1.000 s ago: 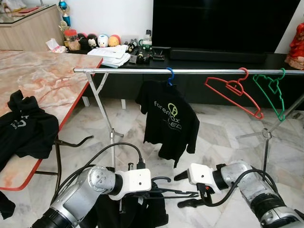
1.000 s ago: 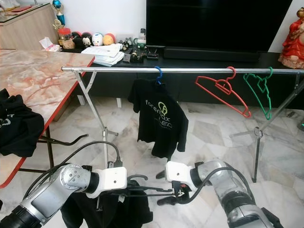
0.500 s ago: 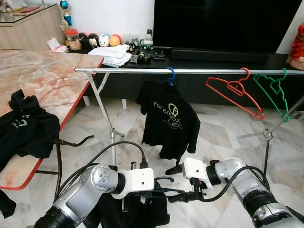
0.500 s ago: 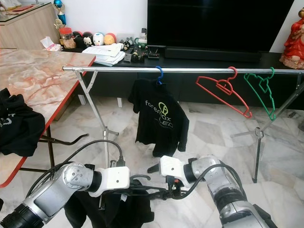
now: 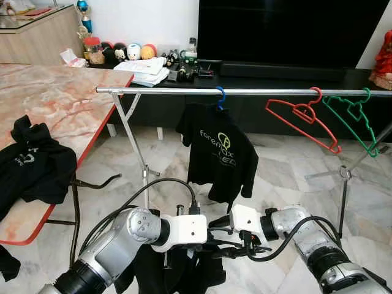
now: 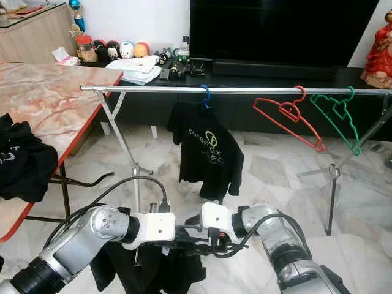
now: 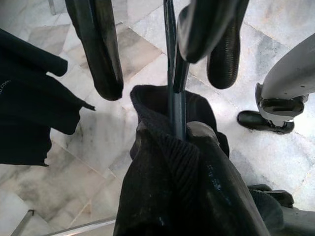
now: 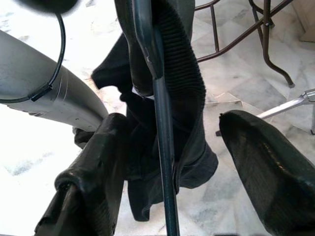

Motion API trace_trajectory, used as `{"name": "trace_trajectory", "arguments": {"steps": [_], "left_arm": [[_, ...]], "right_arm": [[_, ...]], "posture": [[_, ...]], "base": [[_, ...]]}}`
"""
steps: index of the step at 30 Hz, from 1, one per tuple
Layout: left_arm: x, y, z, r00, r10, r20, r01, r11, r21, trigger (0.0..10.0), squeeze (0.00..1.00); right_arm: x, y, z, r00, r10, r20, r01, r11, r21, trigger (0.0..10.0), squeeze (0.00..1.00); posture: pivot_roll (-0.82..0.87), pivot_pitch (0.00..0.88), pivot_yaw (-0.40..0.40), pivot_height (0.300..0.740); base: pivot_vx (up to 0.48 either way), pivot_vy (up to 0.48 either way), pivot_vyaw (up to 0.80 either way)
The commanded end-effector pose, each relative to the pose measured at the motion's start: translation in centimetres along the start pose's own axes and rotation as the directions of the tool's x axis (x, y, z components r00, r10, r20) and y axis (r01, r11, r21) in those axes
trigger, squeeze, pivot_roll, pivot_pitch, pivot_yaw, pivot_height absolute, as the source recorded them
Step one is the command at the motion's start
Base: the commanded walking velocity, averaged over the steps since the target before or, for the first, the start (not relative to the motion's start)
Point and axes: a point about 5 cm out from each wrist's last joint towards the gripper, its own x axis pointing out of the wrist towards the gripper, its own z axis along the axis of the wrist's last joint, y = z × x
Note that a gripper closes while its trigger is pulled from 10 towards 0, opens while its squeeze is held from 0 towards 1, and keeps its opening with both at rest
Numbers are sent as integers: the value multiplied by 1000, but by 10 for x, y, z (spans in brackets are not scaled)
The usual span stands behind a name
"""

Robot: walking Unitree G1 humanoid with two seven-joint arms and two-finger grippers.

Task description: Hang hanger

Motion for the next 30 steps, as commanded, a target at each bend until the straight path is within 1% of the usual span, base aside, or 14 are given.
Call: {"name": "trace_trajectory", "arguments": {"steps": [1,2,6,8,12,19,30], "left_arm": [[-1,6,5,1000,12,-2,-12,999,33,10000,0],[-1,6,5,1000,12,-2,-12,999,33,10000,0],[0,6,5,1000,12,-6,-12,999,36,10000,0],[0,7,6,1000,12,-7,-11,999,41,10000,0],[0,7,5,1000,11,-10,-11,999,43,10000,0],[0,7,5,1000,11,-10,-11,999,43,10000,0],[1,8,6,1000,11,-18,-10,999,43,10000,0]], "right_arm": [[-2,0,-1,1000,16,-18,-16,1000,0,0,0],[-2,0,-1,1000,16,-18,-16,1000,0,0,0],[-2,1,-7,997,-1,-72,-1,1000,-22,0,0],[-1,2,-7,998,3,-69,-4,1000,-10,0,0],[0,3,-8,997,5,-73,-6,1000,-13,0,0],[2,2,-8,997,-26,-72,25,1000,-11,0,0],[9,5,-9,997,-40,-60,40,999,6,0,0]], "posture": [[75,61,-21,740],[75,61,-21,740],[75,59,-20,740],[79,58,-19,740],[78,57,-20,740],[80,55,-18,740],[87,54,-20,740]], "base": [[0,0,0],[0,0,0],[0,0,0],[0,0,0],[0,0,0],[0,0,0],[0,0,0]]}}
